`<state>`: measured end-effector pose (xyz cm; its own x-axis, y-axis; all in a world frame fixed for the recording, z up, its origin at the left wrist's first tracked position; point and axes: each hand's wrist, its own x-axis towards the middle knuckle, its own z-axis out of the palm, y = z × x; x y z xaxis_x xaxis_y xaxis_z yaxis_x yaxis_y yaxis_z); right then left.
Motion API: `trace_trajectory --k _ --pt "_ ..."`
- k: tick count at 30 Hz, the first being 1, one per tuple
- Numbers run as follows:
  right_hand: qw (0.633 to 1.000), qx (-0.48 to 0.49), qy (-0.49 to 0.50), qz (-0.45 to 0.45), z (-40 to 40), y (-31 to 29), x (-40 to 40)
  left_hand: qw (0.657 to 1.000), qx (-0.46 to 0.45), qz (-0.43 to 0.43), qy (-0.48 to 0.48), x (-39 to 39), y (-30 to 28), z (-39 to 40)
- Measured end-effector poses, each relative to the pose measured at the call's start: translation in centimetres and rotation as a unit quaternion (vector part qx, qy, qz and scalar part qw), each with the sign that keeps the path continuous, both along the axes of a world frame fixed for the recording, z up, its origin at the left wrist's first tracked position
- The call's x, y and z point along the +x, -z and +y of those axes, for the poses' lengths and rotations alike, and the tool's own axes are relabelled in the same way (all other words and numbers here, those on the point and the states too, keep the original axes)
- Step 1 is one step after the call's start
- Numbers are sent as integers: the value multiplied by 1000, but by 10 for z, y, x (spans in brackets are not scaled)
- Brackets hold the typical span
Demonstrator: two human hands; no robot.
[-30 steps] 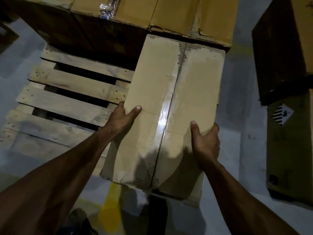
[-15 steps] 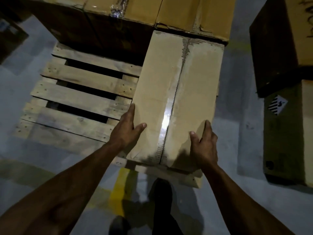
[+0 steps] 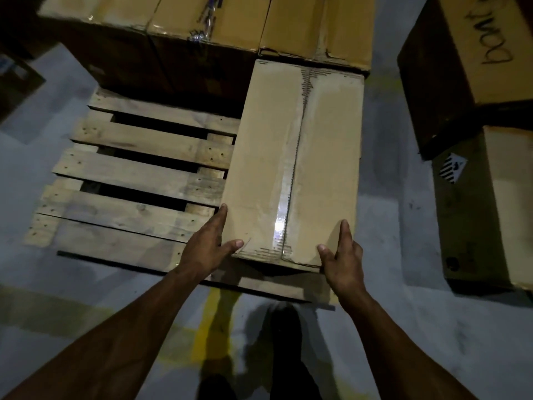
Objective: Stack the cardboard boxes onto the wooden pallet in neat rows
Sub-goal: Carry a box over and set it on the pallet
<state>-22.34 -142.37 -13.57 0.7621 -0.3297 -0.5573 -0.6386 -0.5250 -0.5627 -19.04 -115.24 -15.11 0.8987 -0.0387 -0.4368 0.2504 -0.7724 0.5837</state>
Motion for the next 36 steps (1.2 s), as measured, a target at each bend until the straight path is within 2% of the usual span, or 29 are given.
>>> trace_trajectory --k 13,22,36 --pt "1000 -2 22 -5 3 0 -8 1000 10 3 8 -1 3 0" --pt "999 -7 16 -29 -1 4 -1 999 -31 -9 -34 -5 3 -2" --pt "1000 -15 12 -9 5 3 0 998 -40 10 -51 3 -2 2"
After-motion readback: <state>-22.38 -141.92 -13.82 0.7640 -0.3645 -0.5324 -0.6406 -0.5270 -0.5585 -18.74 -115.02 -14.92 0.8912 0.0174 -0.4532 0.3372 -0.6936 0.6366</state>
